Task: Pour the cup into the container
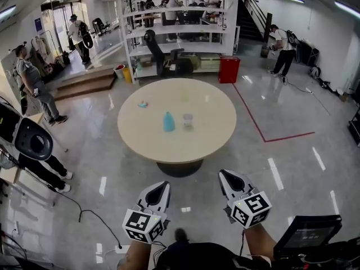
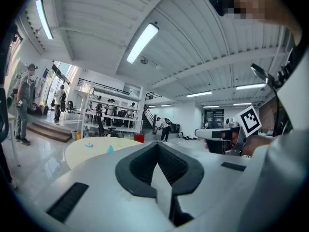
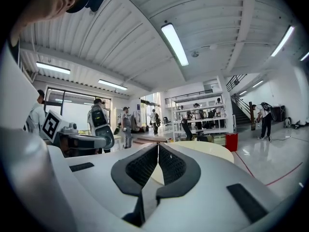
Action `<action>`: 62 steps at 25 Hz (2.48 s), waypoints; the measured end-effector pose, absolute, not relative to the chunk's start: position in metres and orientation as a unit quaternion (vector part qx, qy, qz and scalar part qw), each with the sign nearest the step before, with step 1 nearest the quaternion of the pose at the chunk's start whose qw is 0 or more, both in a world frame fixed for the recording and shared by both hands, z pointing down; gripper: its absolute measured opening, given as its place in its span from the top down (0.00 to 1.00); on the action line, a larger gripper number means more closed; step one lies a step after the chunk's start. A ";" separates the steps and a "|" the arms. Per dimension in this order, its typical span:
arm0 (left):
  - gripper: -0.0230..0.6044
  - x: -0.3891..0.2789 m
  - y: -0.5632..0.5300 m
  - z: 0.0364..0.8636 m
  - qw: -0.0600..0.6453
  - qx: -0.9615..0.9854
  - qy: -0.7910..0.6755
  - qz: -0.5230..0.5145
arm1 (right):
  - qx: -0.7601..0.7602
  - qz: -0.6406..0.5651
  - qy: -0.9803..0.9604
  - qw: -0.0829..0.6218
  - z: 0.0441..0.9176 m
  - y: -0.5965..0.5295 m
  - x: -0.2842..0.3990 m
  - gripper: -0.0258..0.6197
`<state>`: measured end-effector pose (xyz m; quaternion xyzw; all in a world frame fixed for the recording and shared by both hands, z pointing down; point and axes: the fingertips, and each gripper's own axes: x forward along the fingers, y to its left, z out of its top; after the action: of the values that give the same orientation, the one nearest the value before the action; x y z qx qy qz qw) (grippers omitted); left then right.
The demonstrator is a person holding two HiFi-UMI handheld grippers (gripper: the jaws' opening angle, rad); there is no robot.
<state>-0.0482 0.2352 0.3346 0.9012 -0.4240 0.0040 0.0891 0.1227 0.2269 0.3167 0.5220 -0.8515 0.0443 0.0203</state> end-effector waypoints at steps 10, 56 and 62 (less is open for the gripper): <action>0.98 -0.072 0.109 0.341 0.090 0.906 -0.414 0.006 | 0.541 0.038 -0.840 0.026 0.321 0.101 0.104 0.95; 0.76 -0.075 -0.292 0.540 0.249 0.840 -0.458 0.148 | 0.436 0.202 -0.862 0.163 0.558 -0.288 0.121 0.46; 0.74 -0.067 -0.285 0.588 0.256 0.840 -0.443 0.181 | 0.420 0.211 -0.859 0.205 0.612 -0.279 0.127 0.42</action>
<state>-0.0667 -0.2848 0.5878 0.8400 -0.4428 0.1811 0.2559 0.1267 -0.2788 0.6120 0.4198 -0.8586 0.2112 0.2049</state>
